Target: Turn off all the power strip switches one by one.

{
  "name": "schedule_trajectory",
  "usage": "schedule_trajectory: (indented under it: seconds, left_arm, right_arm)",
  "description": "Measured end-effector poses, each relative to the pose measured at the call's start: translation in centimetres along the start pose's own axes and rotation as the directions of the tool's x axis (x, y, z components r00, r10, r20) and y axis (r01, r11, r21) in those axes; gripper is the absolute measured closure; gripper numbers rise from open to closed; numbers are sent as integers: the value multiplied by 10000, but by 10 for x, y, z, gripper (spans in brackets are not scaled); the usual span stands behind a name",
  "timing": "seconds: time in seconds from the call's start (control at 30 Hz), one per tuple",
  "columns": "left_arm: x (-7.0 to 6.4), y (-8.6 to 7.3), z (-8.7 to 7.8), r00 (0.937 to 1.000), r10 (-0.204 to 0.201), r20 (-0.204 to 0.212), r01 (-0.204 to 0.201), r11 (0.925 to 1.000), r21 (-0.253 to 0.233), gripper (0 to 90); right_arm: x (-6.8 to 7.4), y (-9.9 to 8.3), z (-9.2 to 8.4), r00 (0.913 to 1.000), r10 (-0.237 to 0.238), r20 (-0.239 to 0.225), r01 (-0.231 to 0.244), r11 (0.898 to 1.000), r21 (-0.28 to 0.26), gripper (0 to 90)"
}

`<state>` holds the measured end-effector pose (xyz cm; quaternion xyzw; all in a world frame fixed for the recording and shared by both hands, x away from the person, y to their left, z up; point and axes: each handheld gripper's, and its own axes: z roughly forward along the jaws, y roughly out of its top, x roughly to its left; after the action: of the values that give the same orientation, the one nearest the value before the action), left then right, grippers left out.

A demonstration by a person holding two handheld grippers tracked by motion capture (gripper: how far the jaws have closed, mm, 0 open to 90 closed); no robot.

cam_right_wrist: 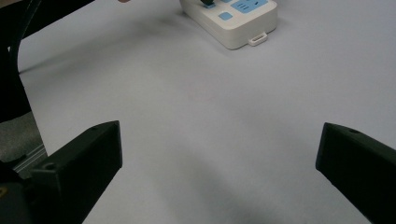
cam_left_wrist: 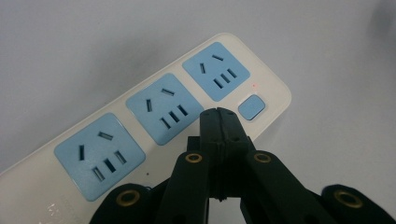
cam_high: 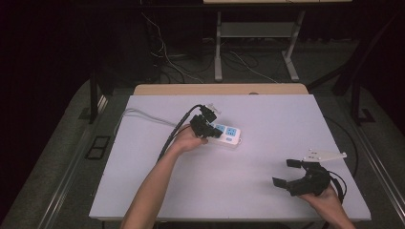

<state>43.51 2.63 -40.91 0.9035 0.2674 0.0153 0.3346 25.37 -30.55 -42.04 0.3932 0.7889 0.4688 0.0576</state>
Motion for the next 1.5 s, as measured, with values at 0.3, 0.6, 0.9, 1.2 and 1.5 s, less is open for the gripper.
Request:
schedule_trajectory:
  seconds: [0.3,0.6,0.9,1.2,1.5]
  left_arm:
    - [-6,2,-3,9995,257,-183,-255,9996,121,896]
    - [-16,8,-7,9989,459,16,-459,9989,80,895]
    - [-23,18,-4,9977,673,46,-672,9977,-64,894]
    - [-27,22,7,9962,870,56,-870,9962,91,894]
    - [-24,21,15,9963,860,-18,-860,9960,227,894]
  right_arm:
    - [0,0,0,10000,-6,6,6,10000,-2,4]
    - [0,0,0,10000,-2,-17,2,10000,-4,4]
    - [-1,0,-1,10000,-14,-7,14,10000,-24,4]
    - [-1,0,-1,10000,2,-4,-2,10000,-20,4]
    - [-1,0,-1,10000,8,11,-8,10000,21,4]
